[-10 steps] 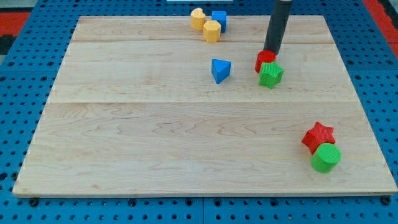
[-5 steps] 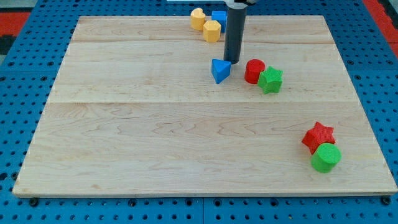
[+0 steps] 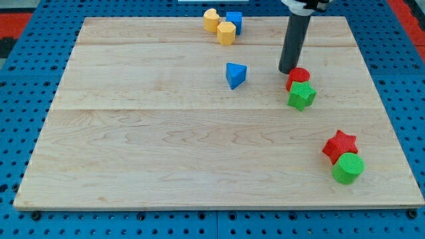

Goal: Place the red circle and green star left to the red star and green circle

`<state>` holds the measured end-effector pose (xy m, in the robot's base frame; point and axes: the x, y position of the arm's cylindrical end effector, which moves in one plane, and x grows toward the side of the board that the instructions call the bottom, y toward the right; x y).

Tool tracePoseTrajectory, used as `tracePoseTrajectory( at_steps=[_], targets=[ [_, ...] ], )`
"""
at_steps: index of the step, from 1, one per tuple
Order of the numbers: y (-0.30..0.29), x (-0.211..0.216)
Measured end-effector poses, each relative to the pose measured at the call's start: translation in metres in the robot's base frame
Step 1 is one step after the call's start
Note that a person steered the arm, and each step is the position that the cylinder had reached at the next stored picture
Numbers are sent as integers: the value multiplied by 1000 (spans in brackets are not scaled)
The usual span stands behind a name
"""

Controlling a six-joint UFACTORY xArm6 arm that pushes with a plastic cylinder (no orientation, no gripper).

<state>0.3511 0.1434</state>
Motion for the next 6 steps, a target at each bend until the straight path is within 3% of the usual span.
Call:
tracePoseTrajectory(
  at_steps=[6],
  targets=[
    [40, 2]
  ],
)
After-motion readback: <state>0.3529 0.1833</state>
